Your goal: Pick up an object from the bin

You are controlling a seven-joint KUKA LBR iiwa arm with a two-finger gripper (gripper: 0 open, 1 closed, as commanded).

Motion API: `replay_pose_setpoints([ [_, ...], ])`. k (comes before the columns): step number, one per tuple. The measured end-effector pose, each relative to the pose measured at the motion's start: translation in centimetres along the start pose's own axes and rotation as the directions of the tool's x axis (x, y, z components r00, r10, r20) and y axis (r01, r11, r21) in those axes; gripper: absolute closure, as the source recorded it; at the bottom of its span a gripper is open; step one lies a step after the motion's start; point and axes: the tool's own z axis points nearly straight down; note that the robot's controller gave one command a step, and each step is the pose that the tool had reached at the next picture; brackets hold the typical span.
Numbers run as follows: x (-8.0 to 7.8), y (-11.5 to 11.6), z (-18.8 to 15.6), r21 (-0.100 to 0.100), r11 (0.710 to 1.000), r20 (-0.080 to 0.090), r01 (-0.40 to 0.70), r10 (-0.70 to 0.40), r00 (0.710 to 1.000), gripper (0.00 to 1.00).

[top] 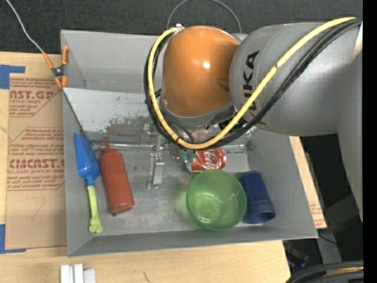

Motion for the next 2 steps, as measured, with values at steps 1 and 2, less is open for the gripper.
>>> replay_pose_setpoints([
  [1,-0.2,-0.1,-0.5,-0.002,1.0,0.008,-0.003,0.003,1.0,0.0],
  [2,-0.3,1.0,8.4,-0.001,0.997,0.009,0.083,-0.083,0.996,0.0],
])
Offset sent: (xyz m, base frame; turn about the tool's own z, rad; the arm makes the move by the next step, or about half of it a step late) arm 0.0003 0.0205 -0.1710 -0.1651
